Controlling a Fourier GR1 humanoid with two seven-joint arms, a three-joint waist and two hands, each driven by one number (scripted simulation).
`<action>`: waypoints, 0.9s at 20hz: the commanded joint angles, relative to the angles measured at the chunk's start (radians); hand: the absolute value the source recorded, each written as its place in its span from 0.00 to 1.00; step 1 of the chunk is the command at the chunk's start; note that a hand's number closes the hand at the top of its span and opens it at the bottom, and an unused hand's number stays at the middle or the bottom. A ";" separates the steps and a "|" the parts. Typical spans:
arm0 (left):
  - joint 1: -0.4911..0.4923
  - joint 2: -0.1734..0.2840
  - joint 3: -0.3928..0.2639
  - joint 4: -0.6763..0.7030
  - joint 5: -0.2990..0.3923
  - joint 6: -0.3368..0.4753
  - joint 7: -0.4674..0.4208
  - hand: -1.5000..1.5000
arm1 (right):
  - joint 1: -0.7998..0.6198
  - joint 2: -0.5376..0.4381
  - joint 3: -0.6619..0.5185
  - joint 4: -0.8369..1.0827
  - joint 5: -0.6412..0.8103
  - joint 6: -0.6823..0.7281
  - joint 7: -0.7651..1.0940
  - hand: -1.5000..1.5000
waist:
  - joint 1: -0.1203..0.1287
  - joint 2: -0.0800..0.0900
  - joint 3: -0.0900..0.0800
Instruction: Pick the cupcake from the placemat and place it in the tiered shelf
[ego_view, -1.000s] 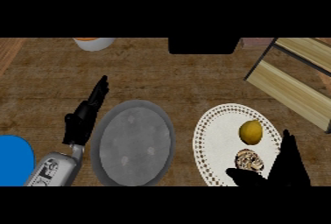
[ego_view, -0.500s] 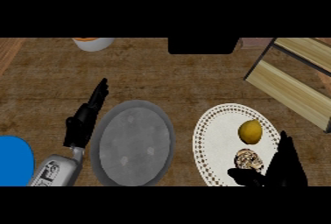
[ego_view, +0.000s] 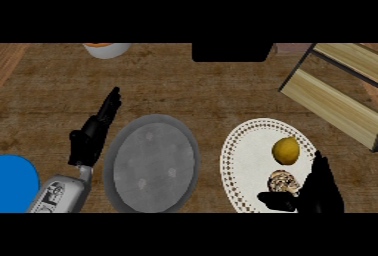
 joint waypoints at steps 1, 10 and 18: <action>0.010 -0.029 -0.006 -0.021 -0.019 0.007 0.002 0.50 | 0.029 0.002 0.057 0.050 -0.013 -0.117 0.141 0.00 | -0.001 -0.001 0.000; 0.062 0.013 0.054 -0.034 -0.009 -0.079 -0.007 0.50 | -0.039 0.002 -0.029 0.138 -0.079 0.001 0.061 1.00 | 0.004 -0.001 0.000; 0.059 -0.059 0.048 -0.066 -0.090 -0.042 0.031 0.50 | 0.045 0.002 0.058 0.103 0.049 -0.057 0.031 1.00 | -0.001 -0.002 0.000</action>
